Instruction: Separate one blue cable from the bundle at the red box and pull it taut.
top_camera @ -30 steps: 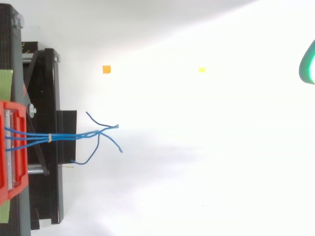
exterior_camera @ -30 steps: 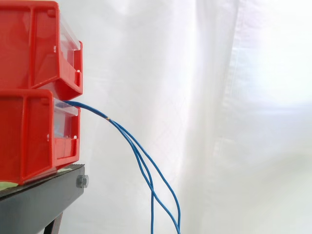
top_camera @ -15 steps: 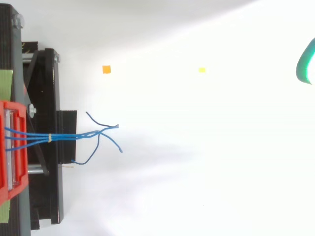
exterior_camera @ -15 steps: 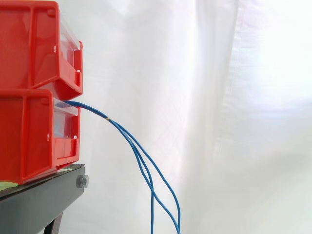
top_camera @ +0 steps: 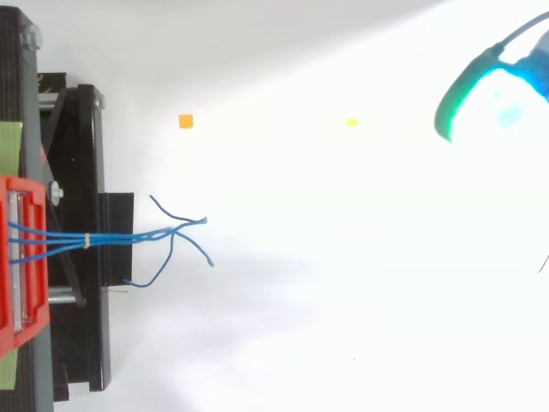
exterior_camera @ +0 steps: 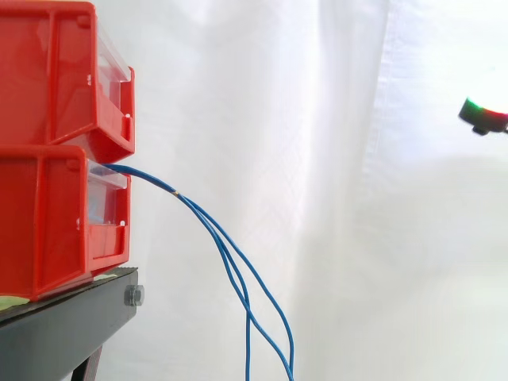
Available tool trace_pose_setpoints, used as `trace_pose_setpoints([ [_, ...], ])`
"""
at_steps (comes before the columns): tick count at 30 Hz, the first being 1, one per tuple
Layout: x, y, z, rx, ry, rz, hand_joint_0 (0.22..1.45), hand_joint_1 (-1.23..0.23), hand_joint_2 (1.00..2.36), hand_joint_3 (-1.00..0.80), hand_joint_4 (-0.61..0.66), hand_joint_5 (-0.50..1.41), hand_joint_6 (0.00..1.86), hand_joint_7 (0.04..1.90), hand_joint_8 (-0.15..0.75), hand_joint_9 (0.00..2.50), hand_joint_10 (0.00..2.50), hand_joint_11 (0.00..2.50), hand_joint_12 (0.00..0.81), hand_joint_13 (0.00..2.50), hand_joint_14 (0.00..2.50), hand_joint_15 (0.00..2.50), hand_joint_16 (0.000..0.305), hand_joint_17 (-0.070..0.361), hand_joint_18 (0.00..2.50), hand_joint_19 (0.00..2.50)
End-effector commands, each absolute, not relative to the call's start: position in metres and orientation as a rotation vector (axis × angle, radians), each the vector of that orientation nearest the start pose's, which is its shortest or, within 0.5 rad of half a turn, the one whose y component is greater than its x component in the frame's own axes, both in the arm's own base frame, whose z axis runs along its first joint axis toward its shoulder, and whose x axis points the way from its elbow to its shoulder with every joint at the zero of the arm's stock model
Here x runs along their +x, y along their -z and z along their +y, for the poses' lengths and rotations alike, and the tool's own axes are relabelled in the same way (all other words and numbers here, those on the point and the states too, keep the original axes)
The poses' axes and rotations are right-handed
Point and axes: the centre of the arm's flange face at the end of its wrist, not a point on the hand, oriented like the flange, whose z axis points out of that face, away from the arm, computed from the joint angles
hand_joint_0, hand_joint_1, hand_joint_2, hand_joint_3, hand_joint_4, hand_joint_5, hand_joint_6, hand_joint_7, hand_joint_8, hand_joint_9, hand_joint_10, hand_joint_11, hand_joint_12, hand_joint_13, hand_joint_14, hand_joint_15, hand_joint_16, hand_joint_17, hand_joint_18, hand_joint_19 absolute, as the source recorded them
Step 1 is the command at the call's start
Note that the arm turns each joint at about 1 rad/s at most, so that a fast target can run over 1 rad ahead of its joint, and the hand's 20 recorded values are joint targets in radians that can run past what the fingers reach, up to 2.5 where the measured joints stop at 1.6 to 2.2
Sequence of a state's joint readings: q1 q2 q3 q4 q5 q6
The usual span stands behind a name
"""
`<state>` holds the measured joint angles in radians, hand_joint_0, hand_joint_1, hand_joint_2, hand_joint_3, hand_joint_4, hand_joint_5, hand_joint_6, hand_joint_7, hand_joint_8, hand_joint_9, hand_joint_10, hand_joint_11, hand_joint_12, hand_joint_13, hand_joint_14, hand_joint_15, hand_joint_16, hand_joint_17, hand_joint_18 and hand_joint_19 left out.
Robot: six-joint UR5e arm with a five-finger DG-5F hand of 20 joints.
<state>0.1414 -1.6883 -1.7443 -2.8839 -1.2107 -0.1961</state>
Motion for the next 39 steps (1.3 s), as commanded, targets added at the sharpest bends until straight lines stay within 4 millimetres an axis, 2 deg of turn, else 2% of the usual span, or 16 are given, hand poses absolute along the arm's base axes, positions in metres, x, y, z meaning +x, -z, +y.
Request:
trace_pose_setpoints([
  [1, 0.548, -0.358, -0.088, 1.186, -0.879, 1.187, 0.49, -0.66, 1.00, -0.50, 0.20, -0.23, 0.50, 0.82, 0.352, 0.56, 0.01, 0.54, 0.353, 0.54, 0.01, 0.38, 0.044, 0.098, 0.50, 0.20],
  [2, 0.556, -0.355, -0.084, 1.182, -0.883, 1.184, 0.49, -0.66, 1.00, -0.50, 0.20, -0.23, 0.50, 0.82, 0.353, 0.56, 0.01, 0.54, 0.354, 0.54, 0.01, 0.38, 0.044, 0.098, 0.50, 0.21],
  [7, 0.571, -0.348, -0.080, 1.182, -0.884, 1.191, 0.50, -0.65, 1.00, -0.50, 0.20, -0.23, 0.50, 0.82, 0.352, 0.56, 0.01, 0.54, 0.352, 0.54, 0.01, 0.38, 0.043, 0.097, 0.50, 0.21],
  [8, 0.577, -0.339, -0.078, 1.188, -0.878, 1.203, 0.50, -0.65, 1.00, -0.50, 0.20, -0.23, 0.50, 0.83, 0.354, 0.56, 0.01, 0.54, 0.352, 0.54, 0.01, 0.39, 0.043, 0.097, 0.50, 0.20],
  [13, 0.606, -0.322, -0.072, 1.186, -0.886, 1.198, 0.50, -0.65, 1.00, -0.50, 0.20, -0.23, 0.50, 0.83, 0.353, 0.56, 0.01, 0.55, 0.351, 0.55, 0.01, 0.38, 0.043, 0.097, 0.51, 0.20],
  [15, 0.613, -0.319, -0.070, 1.185, -0.890, 1.196, 0.50, -0.65, 1.00, -0.50, 0.20, -0.23, 0.50, 0.82, 0.354, 0.56, 0.01, 0.54, 0.352, 0.55, 0.01, 0.38, 0.043, 0.097, 0.50, 0.20],
  [19, 0.630, -0.295, -0.070, 1.191, -0.909, 1.184, 0.50, -0.66, 1.00, -0.50, 0.20, -0.23, 0.50, 0.83, 0.353, 0.56, 0.01, 0.54, 0.351, 0.55, 0.01, 0.38, 0.043, 0.096, 0.51, 0.20],
  [29, 0.636, -0.297, -0.075, 1.175, -0.874, 1.116, 0.50, -0.65, 1.00, -0.50, 0.20, -0.23, 0.50, 0.83, 0.355, 0.57, 0.01, 0.54, 0.348, 0.55, 0.01, 0.38, 0.042, 0.095, 0.51, 0.20],
  [39, 0.656, -0.263, -0.079, 1.181, -0.878, 1.078, 0.50, -0.65, 1.00, -0.50, 0.21, -0.23, 0.50, 0.83, 0.358, 0.58, 0.01, 0.54, 0.347, 0.55, 0.01, 0.38, 0.042, 0.094, 0.50, 0.20],
])
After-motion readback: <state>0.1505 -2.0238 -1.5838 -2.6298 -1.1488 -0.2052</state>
